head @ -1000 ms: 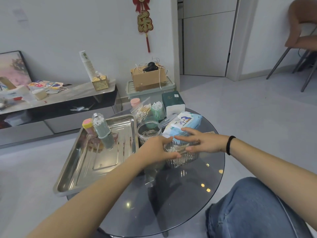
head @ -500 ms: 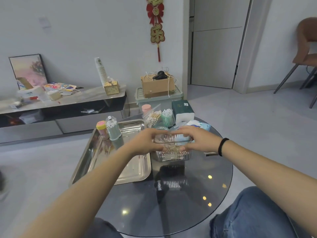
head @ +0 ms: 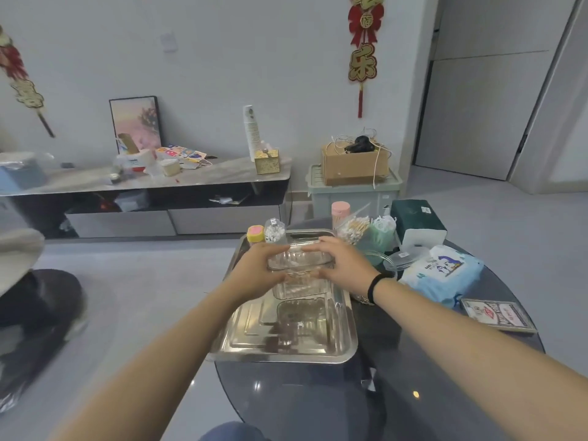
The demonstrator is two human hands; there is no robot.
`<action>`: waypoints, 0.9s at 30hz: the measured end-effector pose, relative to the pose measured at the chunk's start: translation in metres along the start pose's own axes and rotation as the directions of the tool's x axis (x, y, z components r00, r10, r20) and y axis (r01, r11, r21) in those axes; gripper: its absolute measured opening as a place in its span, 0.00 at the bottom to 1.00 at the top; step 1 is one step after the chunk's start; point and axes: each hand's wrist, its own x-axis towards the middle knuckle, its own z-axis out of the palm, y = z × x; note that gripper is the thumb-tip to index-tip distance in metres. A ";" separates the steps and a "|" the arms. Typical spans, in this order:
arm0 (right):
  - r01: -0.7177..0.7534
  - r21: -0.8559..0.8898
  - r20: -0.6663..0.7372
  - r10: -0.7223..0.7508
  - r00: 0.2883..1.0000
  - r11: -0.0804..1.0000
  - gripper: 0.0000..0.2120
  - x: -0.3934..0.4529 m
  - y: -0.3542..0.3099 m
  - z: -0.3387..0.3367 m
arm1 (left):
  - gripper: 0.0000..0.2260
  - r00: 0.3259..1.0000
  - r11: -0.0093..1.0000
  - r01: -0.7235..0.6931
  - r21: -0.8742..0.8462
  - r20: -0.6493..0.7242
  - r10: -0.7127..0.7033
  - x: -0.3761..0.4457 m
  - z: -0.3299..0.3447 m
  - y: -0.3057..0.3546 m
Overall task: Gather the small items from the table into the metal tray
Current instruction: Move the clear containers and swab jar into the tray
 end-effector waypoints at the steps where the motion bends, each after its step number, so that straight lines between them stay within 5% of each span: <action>1: 0.005 -0.007 0.023 -0.005 1.000 1.000 0.23 0.006 0.001 0.005 | 0.27 1.000 1.000 0.014 0.009 -0.007 -0.014 0.001 0.000 -0.006; 7: -0.101 -0.202 -0.130 0.075 0.989 0.974 0.25 0.034 0.018 0.026 | 0.28 0.987 0.990 0.139 -0.028 -0.075 -0.140 0.014 0.032 -0.012; 9: -0.134 -0.126 -0.132 0.117 0.984 0.983 0.25 0.044 0.021 0.025 | 0.30 0.986 0.989 0.144 -0.040 -0.082 -0.146 0.027 0.038 -0.005; 11: -0.170 -0.040 -0.087 0.166 0.982 0.985 0.23 0.053 0.024 0.018 | 0.31 0.988 0.989 0.149 -0.026 -0.048 -0.150 0.036 0.041 0.001; 22: -0.173 -0.188 0.225 0.214 0.951 0.967 0.24 0.096 0.021 -0.005 | 0.21 0.986 0.972 0.147 0.182 -0.100 -0.130 0.070 0.054 0.009; 27: -0.137 -0.253 0.243 0.200 0.949 0.958 0.24 0.095 0.024 -0.006 | 0.20 0.989 0.962 0.145 0.233 -0.038 -0.140 0.080 0.041 0.012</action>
